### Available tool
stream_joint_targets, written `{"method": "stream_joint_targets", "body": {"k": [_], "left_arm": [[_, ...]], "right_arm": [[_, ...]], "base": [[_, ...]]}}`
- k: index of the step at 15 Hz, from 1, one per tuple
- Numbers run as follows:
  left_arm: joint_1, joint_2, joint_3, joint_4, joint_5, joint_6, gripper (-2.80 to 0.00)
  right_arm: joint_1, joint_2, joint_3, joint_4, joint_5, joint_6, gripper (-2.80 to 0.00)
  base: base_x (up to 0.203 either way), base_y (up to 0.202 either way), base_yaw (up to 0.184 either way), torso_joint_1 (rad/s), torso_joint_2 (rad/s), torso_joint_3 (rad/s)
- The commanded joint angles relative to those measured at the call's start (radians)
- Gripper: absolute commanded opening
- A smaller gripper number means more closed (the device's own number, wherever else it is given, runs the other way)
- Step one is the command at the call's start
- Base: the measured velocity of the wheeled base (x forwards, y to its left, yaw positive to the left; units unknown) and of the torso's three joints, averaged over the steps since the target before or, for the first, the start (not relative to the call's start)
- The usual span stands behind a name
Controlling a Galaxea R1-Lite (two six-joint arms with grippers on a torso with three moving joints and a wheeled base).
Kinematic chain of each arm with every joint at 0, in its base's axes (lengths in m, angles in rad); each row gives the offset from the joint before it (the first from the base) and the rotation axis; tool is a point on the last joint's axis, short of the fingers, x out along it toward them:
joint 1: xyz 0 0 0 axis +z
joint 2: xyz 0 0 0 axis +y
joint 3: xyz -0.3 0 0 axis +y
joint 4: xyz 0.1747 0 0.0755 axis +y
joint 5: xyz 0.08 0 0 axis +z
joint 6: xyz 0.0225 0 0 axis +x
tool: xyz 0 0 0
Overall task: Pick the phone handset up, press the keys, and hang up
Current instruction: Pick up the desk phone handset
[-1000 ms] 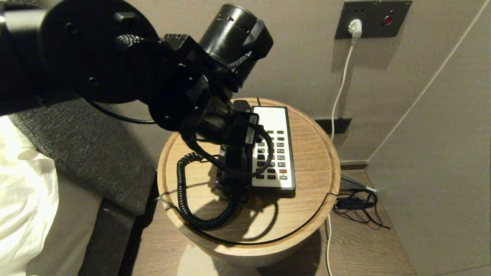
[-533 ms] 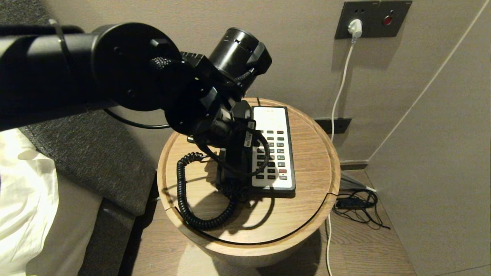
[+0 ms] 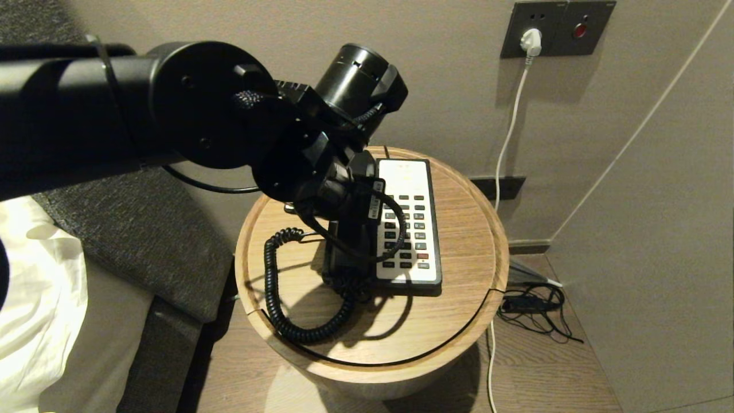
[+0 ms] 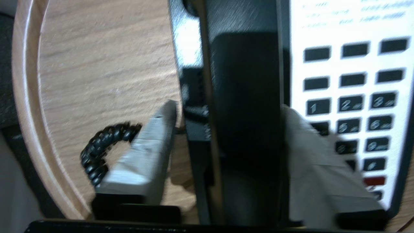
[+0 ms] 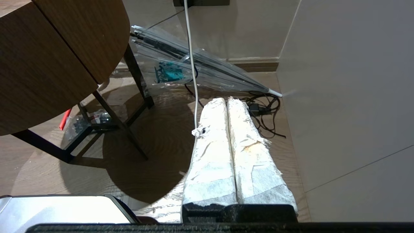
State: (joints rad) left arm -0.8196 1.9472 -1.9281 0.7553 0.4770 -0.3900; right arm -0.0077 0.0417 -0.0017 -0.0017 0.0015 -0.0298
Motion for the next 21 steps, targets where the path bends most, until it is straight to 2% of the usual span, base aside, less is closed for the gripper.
{"method": "stream_joint_targets", "body": {"k": [1, 8, 14, 21], "left_arm": [[-0.001, 0.009, 0.001, -0.001, 0.002, -0.004, -2.8], [-0.017, -0.003, 0.001, -0.005, 0.002, -0.007, -2.8], [-0.029, -0.09, 0.001, -0.013, 0.001, -0.021, -2.8], [-0.027, -0.252, 0.005, 0.004, -0.071, -0.066, -2.8]], "right_arm": [[0.0, 0.0, 0.0, 0.0, 0.0, -0.001, -2.8], [0.0, 0.0, 0.0, 0.0, 0.0, -0.001, -2.8], [0.0, 0.0, 0.0, 0.0, 0.0, -0.001, -2.8], [0.0, 0.0, 0.0, 0.0, 0.0, -0.001, -2.8]], "base": [[0.0, 0.0, 0.0, 0.0, 0.0, 0.0], [0.0, 0.0, 0.0, 0.0, 0.0, 0.0], [0.0, 0.0, 0.0, 0.0, 0.0, 0.0], [0.0, 0.0, 0.0, 0.0, 0.0, 0.0]]}}
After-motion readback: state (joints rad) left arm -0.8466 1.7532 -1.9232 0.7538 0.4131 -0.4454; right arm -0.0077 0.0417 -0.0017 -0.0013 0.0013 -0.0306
